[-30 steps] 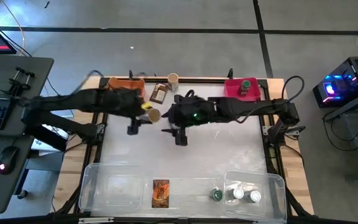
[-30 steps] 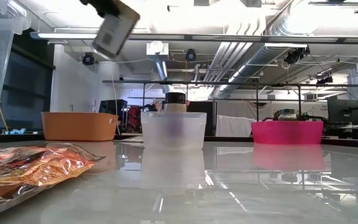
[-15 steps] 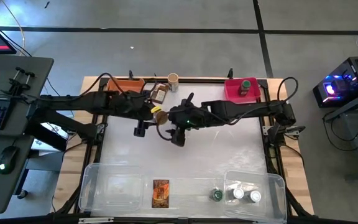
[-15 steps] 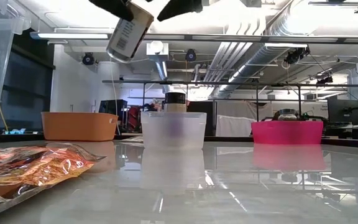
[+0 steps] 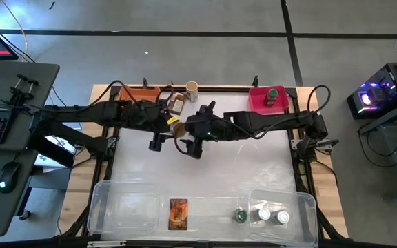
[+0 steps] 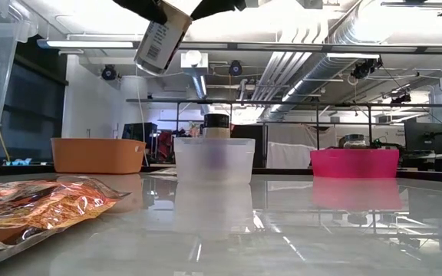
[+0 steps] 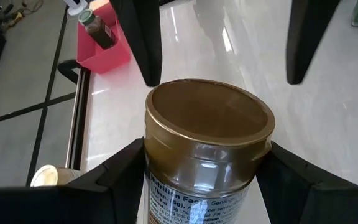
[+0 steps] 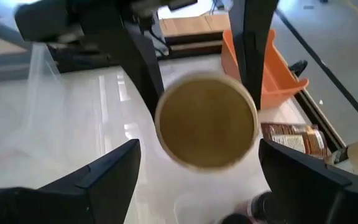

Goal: Sort spices by type
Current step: Put the bottom gold seasoning bottle into the left transparent bin

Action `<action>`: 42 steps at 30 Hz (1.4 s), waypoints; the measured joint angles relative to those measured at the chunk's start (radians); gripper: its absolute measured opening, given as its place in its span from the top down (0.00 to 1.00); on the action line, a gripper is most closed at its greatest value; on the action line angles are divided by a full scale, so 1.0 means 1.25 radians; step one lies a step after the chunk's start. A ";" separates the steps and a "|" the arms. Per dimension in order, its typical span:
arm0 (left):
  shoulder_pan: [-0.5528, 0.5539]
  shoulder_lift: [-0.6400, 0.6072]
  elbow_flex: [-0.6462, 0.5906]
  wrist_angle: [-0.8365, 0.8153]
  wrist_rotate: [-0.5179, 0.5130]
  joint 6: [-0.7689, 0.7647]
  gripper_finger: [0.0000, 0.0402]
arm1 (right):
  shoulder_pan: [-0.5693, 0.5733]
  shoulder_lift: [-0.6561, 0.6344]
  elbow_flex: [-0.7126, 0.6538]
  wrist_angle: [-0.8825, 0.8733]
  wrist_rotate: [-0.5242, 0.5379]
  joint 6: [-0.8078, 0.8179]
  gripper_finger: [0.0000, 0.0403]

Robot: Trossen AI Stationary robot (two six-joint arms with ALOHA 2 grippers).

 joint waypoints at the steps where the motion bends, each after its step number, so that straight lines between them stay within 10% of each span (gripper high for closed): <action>1: 0.000 0.000 0.000 0.005 0.000 0.000 0.43 | 0.000 0.000 0.000 0.007 0.000 -0.008 0.20; 42: 0.002 0.028 0.001 0.096 0.004 0.065 0.36 | -0.016 0.000 -0.001 0.002 0.033 -0.137 0.32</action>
